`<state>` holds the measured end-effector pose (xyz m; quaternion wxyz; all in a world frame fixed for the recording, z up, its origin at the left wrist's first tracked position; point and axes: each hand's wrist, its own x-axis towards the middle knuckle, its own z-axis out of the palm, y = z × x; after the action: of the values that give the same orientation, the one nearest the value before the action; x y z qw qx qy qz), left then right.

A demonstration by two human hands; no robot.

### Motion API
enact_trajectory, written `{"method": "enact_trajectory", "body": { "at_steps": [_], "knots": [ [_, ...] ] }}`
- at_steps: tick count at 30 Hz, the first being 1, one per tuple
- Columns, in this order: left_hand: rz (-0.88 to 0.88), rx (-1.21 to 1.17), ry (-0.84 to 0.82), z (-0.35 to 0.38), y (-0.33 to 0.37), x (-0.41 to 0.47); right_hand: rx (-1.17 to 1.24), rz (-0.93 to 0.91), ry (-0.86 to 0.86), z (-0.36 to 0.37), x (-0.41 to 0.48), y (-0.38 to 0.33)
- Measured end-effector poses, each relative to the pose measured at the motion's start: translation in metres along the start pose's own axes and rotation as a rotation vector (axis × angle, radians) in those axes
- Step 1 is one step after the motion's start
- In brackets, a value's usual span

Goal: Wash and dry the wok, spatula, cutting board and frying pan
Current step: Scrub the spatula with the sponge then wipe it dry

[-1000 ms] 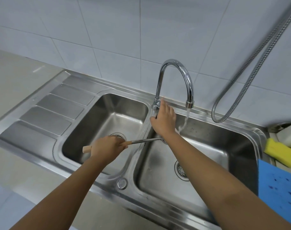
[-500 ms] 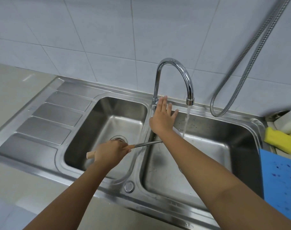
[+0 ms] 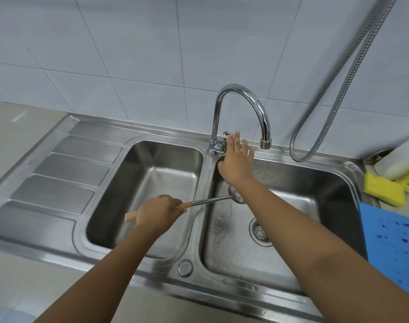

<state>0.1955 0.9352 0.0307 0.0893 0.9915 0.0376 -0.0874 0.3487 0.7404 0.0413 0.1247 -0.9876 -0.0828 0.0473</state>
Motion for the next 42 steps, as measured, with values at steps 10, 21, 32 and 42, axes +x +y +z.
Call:
{"method": "enact_trajectory", "body": {
  "at_steps": [10, 21, 32, 42],
  "knots": [
    [0.098, 0.024, -0.054, -0.006, 0.048, 0.015, 0.058, 0.353, 0.104, -0.001, -0.063, 0.132],
    [0.156, 0.006, -0.024, 0.016, 0.136, 0.031, 0.061, 0.799, 0.201, -0.059, -0.077, 0.313],
    [0.130, 0.010, -0.036, 0.025, 0.159, 0.048, -0.113, 0.712, 0.070, -0.057, -0.057, 0.380],
    [0.094, 0.054, -0.027, 0.023, 0.135, 0.040, -0.155, 0.481, 0.068, -0.055, -0.041, 0.356]
  ]
}}
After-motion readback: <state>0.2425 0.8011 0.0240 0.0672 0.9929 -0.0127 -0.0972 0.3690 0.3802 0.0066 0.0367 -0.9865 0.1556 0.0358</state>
